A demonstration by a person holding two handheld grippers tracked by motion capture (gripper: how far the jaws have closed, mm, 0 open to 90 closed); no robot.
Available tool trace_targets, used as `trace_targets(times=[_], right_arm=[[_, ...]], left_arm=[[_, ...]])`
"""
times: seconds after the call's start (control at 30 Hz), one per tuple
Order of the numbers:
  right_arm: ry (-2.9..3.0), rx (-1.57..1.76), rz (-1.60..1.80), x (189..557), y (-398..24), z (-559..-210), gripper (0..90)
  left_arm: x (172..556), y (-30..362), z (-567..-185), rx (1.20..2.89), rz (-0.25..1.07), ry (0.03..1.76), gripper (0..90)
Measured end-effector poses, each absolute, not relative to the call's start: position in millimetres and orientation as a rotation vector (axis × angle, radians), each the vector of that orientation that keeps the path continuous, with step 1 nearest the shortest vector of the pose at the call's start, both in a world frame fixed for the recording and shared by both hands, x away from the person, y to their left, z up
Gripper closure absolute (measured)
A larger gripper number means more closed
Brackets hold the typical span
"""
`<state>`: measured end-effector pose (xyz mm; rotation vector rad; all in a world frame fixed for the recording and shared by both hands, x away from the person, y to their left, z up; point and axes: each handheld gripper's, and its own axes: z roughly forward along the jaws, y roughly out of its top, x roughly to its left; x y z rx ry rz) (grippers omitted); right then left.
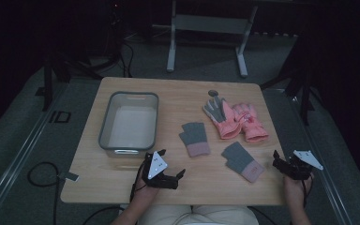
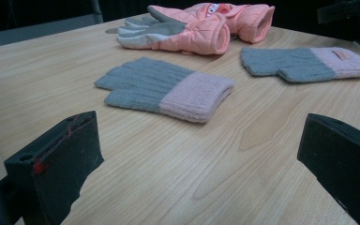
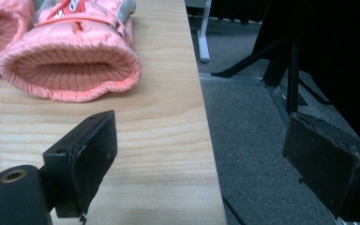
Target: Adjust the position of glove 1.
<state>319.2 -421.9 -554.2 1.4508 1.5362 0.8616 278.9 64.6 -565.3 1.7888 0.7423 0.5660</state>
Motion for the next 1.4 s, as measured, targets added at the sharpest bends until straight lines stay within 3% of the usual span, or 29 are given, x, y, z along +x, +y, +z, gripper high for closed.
trace_targets(times=[0.67,1.4], right_arm=[[1.618,1.531,0.859,317,-420,-545,10.1],[1.709,1.472,0.930,347,-401,-484,10.0]], left_arm=[[279,65,-565,1.778,0.565,0.760,0.0],[279,65,-565,1.781,0.561,0.760,0.0]])
